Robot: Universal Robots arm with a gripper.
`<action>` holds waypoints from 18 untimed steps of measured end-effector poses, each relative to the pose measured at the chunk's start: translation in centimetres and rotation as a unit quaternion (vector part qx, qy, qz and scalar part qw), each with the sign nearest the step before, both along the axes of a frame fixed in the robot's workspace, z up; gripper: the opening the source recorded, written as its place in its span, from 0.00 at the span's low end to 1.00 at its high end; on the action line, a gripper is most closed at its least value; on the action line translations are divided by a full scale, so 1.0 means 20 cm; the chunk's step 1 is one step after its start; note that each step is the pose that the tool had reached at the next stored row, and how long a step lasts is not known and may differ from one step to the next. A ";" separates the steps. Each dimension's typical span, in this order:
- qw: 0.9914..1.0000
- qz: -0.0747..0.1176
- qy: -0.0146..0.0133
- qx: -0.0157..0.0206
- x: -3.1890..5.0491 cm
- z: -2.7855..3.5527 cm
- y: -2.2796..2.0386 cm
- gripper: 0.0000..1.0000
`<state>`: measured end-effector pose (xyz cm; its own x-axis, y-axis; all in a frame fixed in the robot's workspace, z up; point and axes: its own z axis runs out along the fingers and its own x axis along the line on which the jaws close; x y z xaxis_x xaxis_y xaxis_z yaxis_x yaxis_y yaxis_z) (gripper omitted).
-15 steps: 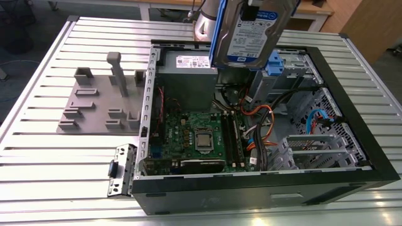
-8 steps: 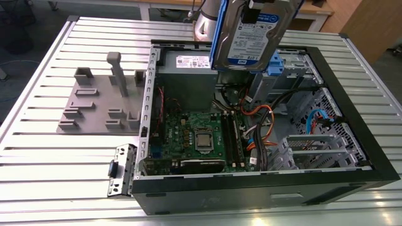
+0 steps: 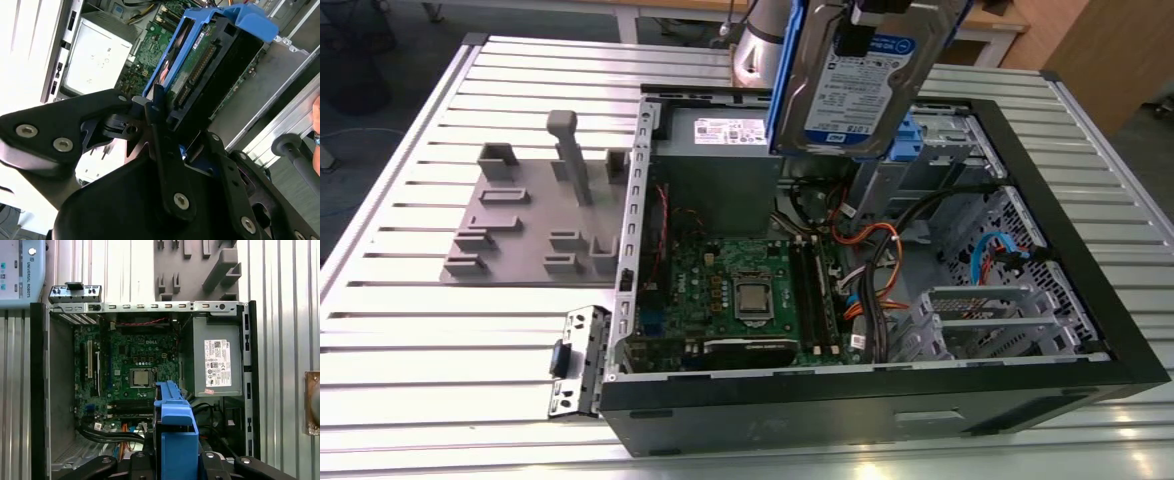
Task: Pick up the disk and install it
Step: 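Pick up the disk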
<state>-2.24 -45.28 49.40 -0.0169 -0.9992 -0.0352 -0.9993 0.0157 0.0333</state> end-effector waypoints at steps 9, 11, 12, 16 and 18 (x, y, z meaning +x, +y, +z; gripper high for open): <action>1.000 0.000 0.000 0.000 0.000 -0.002 -0.042 0.36; 1.000 0.000 0.000 0.000 0.000 -0.002 -0.051 0.36; 1.000 0.000 0.000 0.000 0.000 -0.002 -0.056 0.36; 1.000 0.000 0.000 0.000 0.001 -0.003 -0.074 0.36; 1.000 0.000 0.000 0.000 0.001 -0.004 -0.082 0.36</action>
<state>-2.23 -46.93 49.32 -0.0169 -0.9992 -0.0350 -0.9993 0.0157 0.0332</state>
